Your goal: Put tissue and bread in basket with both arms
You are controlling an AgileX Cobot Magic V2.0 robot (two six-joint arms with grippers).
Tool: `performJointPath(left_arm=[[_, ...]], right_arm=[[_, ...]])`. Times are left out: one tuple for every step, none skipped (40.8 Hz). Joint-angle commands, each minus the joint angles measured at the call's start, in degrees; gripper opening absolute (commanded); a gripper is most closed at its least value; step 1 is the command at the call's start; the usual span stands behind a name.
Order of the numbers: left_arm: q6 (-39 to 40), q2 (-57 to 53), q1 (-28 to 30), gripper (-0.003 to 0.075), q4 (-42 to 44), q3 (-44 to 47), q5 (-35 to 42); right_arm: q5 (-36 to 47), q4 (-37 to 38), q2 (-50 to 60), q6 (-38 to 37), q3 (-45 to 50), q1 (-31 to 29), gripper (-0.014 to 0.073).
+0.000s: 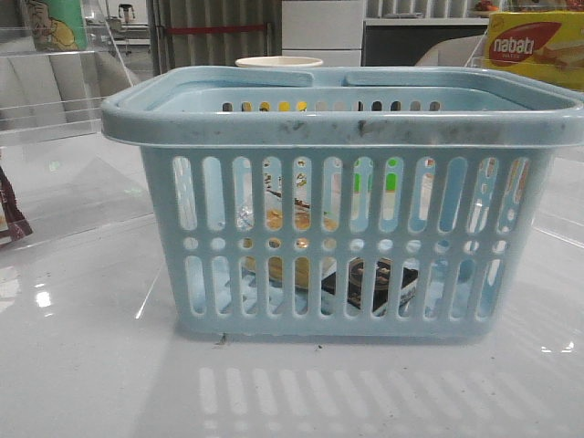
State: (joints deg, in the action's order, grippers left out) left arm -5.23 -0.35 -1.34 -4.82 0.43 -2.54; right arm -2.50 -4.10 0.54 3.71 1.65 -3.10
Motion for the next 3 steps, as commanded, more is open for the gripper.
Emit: performJointPath(left_arm=[[0.2,-1.0,-0.5,0.0091,-0.3,-0.1,5.0],[0.2,-1.0,-0.5,0.0091,-0.3,-0.1,5.0],[0.2,-1.0,-0.5,0.0091,-0.3,-0.1,5.0]], right_arm=[[5.4,-0.3,1.1,0.4,0.1,-0.3,0.0055],[5.4,-0.3,1.1,0.4,0.1,-0.3,0.0055],[5.4,-0.3,1.1,0.4,0.1,-0.3,0.0055]])
